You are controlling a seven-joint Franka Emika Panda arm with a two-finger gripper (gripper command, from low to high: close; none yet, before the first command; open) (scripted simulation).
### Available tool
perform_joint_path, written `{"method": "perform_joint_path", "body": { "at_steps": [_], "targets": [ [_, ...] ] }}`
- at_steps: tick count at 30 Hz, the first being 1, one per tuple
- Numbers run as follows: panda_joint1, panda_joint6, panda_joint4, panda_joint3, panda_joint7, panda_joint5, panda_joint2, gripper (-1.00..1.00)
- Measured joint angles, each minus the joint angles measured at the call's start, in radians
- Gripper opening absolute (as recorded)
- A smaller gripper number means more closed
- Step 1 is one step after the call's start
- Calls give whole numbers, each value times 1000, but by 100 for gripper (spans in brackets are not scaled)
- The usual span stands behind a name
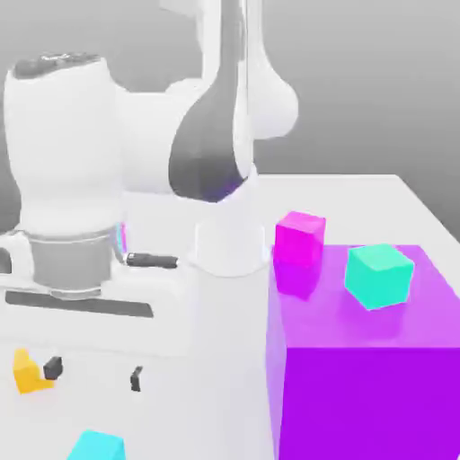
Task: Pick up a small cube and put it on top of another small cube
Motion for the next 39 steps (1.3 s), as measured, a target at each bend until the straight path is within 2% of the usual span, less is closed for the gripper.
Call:
{"method": "perform_joint_path", "body": {
  "at_steps": [6, 7, 15, 19, 39],
  "targets": [
    [-41, 115, 28, 20, -31, 33, 216, 0],
    [-49, 140, 35, 30, -37, 42, 249, -100],
    [-46, 126, 31, 25, -33, 36, 231, -100],
    [-20, 24, 0, 4, -13, 0, 98, -100],
    [197, -465, -227, 175, -137, -56, -622, -100]
  ]
}}
